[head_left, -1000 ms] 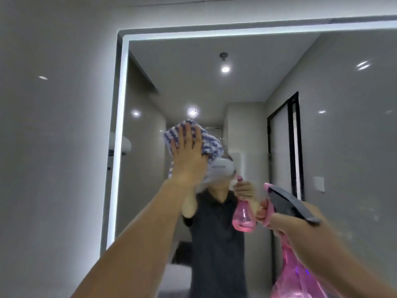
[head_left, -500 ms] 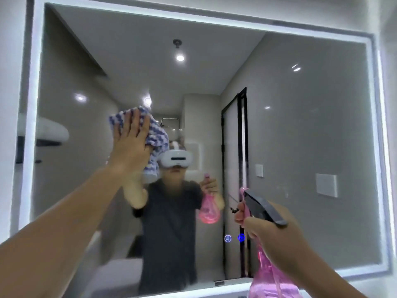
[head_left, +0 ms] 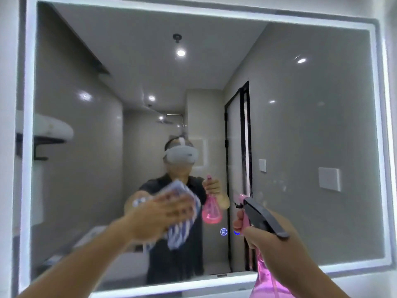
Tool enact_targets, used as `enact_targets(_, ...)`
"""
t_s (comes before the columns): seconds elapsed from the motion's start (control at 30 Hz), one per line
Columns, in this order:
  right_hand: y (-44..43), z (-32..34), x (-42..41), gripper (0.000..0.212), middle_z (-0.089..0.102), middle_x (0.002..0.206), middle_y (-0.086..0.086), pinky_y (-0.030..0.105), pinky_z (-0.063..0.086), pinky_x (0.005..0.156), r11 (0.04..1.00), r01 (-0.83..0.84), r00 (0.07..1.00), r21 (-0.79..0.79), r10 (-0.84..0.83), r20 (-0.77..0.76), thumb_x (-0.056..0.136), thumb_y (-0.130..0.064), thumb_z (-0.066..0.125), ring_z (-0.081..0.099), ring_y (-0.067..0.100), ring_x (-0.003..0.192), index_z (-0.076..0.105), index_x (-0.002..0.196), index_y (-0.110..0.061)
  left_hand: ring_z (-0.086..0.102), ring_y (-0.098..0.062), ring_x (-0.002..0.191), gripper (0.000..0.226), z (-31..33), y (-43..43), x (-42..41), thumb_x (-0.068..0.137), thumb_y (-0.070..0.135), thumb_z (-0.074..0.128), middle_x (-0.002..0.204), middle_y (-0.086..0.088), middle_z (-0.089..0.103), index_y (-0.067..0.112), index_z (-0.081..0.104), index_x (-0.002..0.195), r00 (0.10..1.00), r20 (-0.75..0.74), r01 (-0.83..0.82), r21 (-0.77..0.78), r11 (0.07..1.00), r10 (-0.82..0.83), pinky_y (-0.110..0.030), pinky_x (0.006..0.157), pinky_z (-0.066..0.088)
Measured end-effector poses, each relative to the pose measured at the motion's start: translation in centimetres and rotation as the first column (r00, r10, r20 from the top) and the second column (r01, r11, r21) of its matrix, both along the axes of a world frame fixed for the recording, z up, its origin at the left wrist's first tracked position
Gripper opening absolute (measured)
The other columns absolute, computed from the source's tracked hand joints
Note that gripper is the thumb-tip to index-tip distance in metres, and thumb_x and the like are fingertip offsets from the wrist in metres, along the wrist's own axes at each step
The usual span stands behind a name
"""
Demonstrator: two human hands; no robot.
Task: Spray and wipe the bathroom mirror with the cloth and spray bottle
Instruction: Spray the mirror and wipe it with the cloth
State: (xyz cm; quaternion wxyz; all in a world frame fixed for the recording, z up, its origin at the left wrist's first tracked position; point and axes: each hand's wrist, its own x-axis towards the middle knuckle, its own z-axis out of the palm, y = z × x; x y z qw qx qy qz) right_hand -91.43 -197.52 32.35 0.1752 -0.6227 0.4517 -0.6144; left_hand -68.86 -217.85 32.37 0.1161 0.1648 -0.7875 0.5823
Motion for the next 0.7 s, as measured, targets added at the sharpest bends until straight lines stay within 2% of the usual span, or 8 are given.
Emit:
enact_targets(0.07,0.3,-0.5,-0.5,0.013,0.045,0.037,-0.007,0.007,0.027,0.035,1.0,-0.011,1.0,0.019,0.011,0.008,0.065,-0.011,0.057,0.031,0.004,0.034,0.054,0.054,-0.018,0.028,-0.033,0.138,0.06,3.5,-0.4,0.6,0.083,0.028,0.047,0.146,-0.012,0.04,0.01,0.038,0.139,0.94,-0.341,-0.013,-0.045,0.999,-0.003,-0.049,0.115,0.005)
enact_targets(0.13,0.2,-1.2,-0.7,0.034,0.037,0.032,-0.011,0.006,0.024,0.033,0.999,0.002,1.0,0.033,-0.002,0.002,0.074,0.003,0.054,0.029,0.003,0.03,0.044,0.048,-0.018,0.014,-0.032,0.141,0.061,4.6,-0.3,-0.5,0.087,0.029,0.03,0.153,-0.017,0.023,0.009,0.02,0.144,0.761,-0.649,0.005,0.027,1.0,0.013,-0.044,0.115,-0.006)
enact_targets(0.2,-0.1,-1.8,-0.4,0.032,0.033,0.032,-0.01,0.007,0.024,0.033,0.997,0.027,1.0,0.066,-0.028,0.01,0.074,0.008,0.051,0.026,0.003,0.031,0.043,0.05,-0.011,0.001,-0.029,0.144,0.064,1.9,-0.1,-3.0,0.089,0.031,0.025,0.156,-0.015,0.006,0.01,0.01,0.147,0.645,-0.764,0.073,0.056,0.996,-0.004,-0.044,0.115,-0.01)
enact_targets(0.27,-0.5,-2.5,0.2,0.017,0.034,0.036,-0.009,0.008,0.025,0.035,0.994,-0.002,1.0,0.106,0.001,0.011,0.075,0.006,0.052,0.025,0.004,0.036,0.045,0.06,0.0,-0.001,-0.029,0.145,0.064,-4.2,0.0,-5.1,0.089,0.028,0.031,0.156,-0.012,0.01,0.013,0.014,0.148,0.756,-0.654,0.111,0.074,0.991,-0.036,-0.046,0.116,-0.008)
enact_targets(0.37,-0.5,-3.3,1.0,0.017,0.04,0.053,0.004,0.011,0.027,0.039,0.994,-0.022,0.999,0.108,0.017,0.04,0.063,-0.01,0.056,0.03,0.013,0.049,0.051,0.068,0.005,0.004,-0.029,0.144,0.058,-14.6,-0.2,-5.8,0.083,0.028,0.045,0.153,-0.003,0.028,0.023,0.035,0.14,0.98,-0.198,0.034,0.032,0.999,-0.027,-0.046,0.115,-0.002)
enact_targets(0.5,-0.2,-3.3,1.3,0.017,0.048,0.058,0.006,0.015,0.032,0.043,0.994,0.029,0.996,0.103,-0.037,0.076,0.056,-0.015,0.053,0.037,0.012,0.05,0.06,0.068,-0.004,0.005,-0.021,0.145,0.045,-17.0,-1.3,-1.9,0.096,0.021,0.023,0.154,-0.002,0.016,0.023,0.036,0.139,0.999,0.033,-0.008,0.005,1.0,0.007,-0.043,0.117,-0.004)
enact_targets(0.6,-0.5,-3.3,1.6,0.015,0.041,0.052,-0.001,0.014,0.029,0.042,0.993,0.039,0.999,0.11,-0.042,0.031,0.067,-0.012,0.056,0.031,0.011,0.047,0.056,0.073,0.001,0.007,-0.021,0.145,0.064,-10.8,-1.1,0.7,0.082,0.024,0.042,0.155,-0.002,0.02,0.018,0.029,0.144,0.995,-0.068,0.066,-0.002,0.998,-0.066,-0.043,0.117,0.002)
enact_targets(0.7,-1.3,-2.6,2.7,0.013,0.043,0.057,0.006,0.017,0.03,0.042,0.994,-0.016,0.999,0.111,0.012,0.039,0.072,-0.005,0.054,0.034,0.012,0.049,0.054,0.08,0.005,0.016,-0.03,0.143,0.062,-2.3,-1.1,1.4,0.084,0.025,0.037,0.151,-0.013,0.027,0.01,0.028,0.143,0.904,-0.424,0.051,-0.005,0.999,-0.048,-0.051,0.115,0.009)
